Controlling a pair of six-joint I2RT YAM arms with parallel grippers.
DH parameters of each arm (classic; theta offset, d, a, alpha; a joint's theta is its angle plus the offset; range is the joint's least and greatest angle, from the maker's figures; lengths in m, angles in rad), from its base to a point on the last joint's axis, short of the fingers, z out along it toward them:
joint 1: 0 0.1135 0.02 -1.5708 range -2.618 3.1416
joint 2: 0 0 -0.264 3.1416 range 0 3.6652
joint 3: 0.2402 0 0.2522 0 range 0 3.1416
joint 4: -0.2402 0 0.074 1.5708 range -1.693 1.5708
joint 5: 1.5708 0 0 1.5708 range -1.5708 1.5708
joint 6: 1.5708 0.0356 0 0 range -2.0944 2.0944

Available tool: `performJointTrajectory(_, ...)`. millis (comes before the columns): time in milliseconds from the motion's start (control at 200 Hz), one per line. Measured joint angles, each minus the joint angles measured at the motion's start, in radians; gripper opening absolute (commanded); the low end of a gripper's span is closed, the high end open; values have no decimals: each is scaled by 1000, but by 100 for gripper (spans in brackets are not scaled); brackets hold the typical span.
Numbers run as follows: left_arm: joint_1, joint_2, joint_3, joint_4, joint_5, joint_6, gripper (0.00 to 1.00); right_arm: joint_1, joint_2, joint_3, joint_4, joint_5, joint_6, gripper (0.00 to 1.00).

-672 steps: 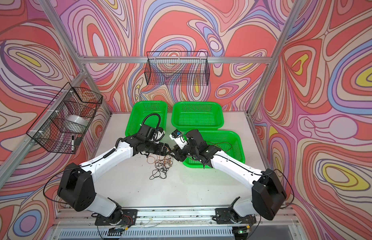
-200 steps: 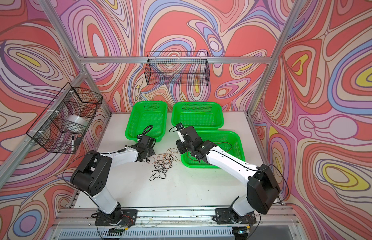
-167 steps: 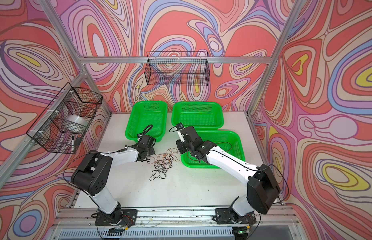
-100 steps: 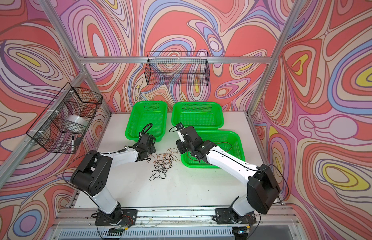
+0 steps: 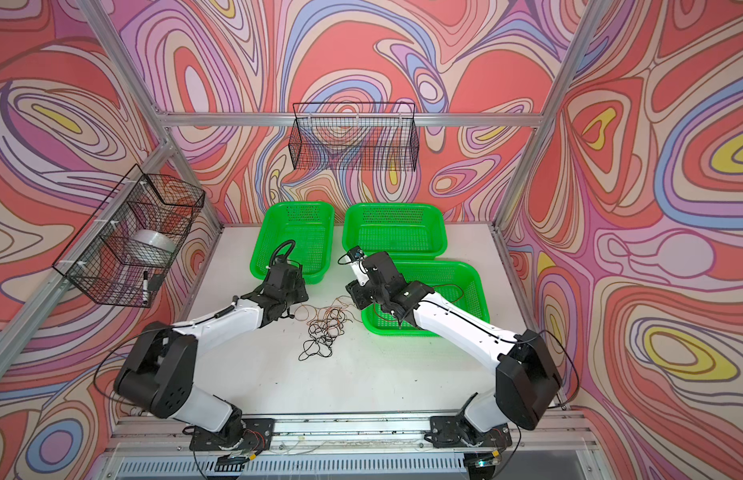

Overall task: Untangle the cables
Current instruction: 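Lift the orange wire high with the right gripper while the left rises toward it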

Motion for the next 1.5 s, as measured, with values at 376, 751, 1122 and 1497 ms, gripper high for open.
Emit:
performJointTrajectory(376, -5, -222, 252, -102, 193, 138, 0, 0, 93, 79, 225, -254, -17, 66)
performJointTrajectory(751, -95, -215, 452, -197, 252, 206, 0, 0, 215, 154, 409, -425, 56, 62)
performJointTrajectory(1122, -116, -184, 492, -236, 231, 241, 64, -5, 259, 195, 455, -409, 147, 0)
performJointTrajectory(1497, -94, -373, 278, -198, 166, 282, 99, -149, 259, 356, 318, -415, 199, 0)
